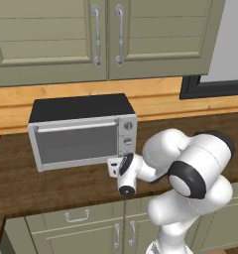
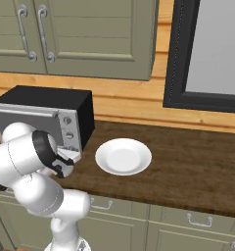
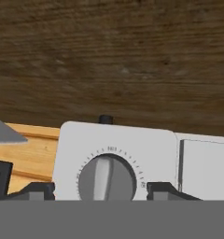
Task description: Pick up the kebab skewer and baguette bread, and place them inside the toaster oven. Close the toaster oven door and start by setting the timer.
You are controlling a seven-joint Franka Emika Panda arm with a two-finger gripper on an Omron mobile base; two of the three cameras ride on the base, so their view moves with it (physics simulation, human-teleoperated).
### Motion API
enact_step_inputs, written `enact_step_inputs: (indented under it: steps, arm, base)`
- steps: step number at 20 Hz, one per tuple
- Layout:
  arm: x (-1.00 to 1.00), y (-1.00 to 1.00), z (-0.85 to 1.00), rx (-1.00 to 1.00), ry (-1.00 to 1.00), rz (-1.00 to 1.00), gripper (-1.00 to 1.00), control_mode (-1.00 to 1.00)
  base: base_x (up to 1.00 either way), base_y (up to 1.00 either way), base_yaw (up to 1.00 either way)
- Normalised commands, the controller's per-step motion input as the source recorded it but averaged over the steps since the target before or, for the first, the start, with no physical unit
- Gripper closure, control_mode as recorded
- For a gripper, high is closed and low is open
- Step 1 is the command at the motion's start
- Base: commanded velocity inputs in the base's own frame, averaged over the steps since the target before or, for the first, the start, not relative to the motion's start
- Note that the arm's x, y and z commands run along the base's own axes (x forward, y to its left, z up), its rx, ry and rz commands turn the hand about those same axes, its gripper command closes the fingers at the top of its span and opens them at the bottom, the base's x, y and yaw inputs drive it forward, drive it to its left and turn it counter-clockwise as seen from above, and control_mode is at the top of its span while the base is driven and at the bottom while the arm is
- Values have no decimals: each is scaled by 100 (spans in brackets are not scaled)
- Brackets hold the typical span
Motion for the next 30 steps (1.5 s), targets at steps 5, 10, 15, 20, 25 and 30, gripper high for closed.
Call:
enact_step_inputs:
  steps: [5,10,15,20,25,30]
  arm:
    - [0,-33,-11,0,0,3,100,-100]
    - [0,-19,-4,0,-1,3,100,-100]
    - [0,0,0,0,-1,1,100,-100]
    - [1,0,0,2,0,0,100,-100]
    - [0,0,0,2,0,1,100,-100]
    - [3,0,0,1,0,5,100,-100]
  base:
    - [0,0,0]
    - [0,0,0]
    - [0,0,0]
    - [0,0,0]
    - [0,0,0]
    - [0,0,0]
